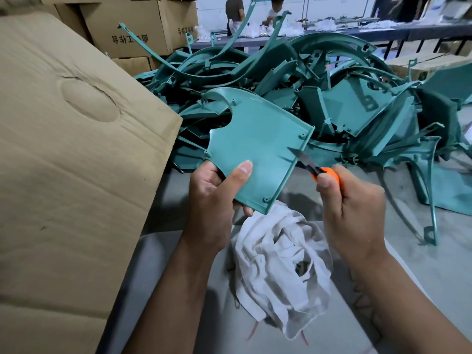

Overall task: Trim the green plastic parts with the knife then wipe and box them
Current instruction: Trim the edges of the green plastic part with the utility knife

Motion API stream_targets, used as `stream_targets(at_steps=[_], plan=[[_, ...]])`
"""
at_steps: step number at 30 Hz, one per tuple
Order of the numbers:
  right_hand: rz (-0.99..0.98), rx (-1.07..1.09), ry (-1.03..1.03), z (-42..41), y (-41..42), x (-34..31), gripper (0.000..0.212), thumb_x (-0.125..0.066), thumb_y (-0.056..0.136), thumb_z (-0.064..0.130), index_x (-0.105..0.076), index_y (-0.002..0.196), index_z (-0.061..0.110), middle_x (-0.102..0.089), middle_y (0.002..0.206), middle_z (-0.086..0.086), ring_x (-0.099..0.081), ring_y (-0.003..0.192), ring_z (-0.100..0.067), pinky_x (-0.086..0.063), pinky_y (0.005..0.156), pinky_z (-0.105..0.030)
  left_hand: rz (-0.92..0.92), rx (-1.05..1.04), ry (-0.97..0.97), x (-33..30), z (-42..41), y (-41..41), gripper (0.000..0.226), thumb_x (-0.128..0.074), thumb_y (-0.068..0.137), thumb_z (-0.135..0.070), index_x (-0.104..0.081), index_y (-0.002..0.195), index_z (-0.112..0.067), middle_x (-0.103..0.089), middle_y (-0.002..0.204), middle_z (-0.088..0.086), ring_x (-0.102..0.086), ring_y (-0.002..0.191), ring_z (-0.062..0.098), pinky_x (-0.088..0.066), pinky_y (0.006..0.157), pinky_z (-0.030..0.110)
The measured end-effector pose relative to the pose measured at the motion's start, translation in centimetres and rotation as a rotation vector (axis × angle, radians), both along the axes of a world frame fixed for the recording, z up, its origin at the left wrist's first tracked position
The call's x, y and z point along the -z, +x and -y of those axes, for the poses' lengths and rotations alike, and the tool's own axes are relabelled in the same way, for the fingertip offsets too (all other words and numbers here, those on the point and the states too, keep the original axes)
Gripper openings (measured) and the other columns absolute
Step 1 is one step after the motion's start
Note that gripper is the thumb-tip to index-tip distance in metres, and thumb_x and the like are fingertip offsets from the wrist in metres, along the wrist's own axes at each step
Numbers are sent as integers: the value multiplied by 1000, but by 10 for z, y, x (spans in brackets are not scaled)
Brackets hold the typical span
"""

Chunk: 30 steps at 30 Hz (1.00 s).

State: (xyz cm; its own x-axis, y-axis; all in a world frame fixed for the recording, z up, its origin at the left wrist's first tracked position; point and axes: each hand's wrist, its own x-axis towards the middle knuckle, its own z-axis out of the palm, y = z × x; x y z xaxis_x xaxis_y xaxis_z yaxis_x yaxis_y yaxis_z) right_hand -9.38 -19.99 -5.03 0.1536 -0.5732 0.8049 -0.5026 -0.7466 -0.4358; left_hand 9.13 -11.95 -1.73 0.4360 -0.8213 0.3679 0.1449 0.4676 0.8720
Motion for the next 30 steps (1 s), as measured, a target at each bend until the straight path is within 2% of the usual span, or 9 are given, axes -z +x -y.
stream_targets(at_steps=[3,5,10,13,16,18,21,24,30], plan=[[11,59,46,5,-6,-2,72,-29,108,62,-57,72,6,-49,54,-6,-48,47,-31,-40,47,-47,36,27,9,4,0,6,10,-72,83,-30,-74,90,-24,-71,88,13,-54,51,26,-41,41,23],[10,98,75,8,-8,-2,72,-28,108,64,-56,72,7,-49,53,-5,-48,47,-30,-39,47,-45,49,30,14,6,0,11,12,-72,84,-30,-74,93,-22,-72,89,14,-55,48,22,-42,41,23],[-6,221,115,11,-12,-2,63,-31,108,61,-42,66,15,-37,50,4,-39,44,-19,-20,46,-30,83,-94,39,10,2,19,10,-75,83,-29,-73,90,-22,-72,80,7,-53,42,17,-43,39,25],[-62,74,48,10,-10,-2,53,-39,109,52,-43,67,20,-38,51,7,-39,43,-14,-23,46,-30,112,-243,7,10,5,18,3,-73,88,-18,-72,87,-20,-73,76,4,-56,42,16,-44,38,26],[-141,-196,25,4,-2,1,45,-44,107,53,-53,71,27,-45,53,15,-46,44,-1,-33,45,-22,173,-329,-29,9,5,15,13,-71,91,-10,-73,86,-22,-76,82,0,-63,49,16,-47,38,25],[-181,-285,51,0,3,3,49,-43,105,56,-52,69,25,-46,53,12,-49,48,-6,-37,47,-27,172,-350,-21,7,5,12,14,-71,92,-8,-73,87,-21,-77,85,-2,-66,52,16,-48,37,25],[-206,-322,62,0,3,5,49,-45,104,54,-46,67,21,-41,55,7,-46,52,-14,-37,49,-39,150,-341,-16,6,5,9,16,-71,91,-10,-75,86,-25,-78,87,-4,-66,51,15,-48,37,24],[-247,-317,80,0,3,7,49,-45,103,54,-47,67,21,-42,55,6,-45,52,-12,-38,50,-40,127,-321,-18,4,5,6,22,-72,90,-13,-77,85,-33,-78,88,-5,-67,53,14,-48,38,25],[-241,-220,120,2,1,7,50,-42,102,58,-52,69,22,-45,54,8,-48,51,-14,-37,50,-35,112,-289,-25,4,4,4,21,-71,91,-10,-76,82,-27,-76,79,-2,-62,47,17,-46,37,25]])
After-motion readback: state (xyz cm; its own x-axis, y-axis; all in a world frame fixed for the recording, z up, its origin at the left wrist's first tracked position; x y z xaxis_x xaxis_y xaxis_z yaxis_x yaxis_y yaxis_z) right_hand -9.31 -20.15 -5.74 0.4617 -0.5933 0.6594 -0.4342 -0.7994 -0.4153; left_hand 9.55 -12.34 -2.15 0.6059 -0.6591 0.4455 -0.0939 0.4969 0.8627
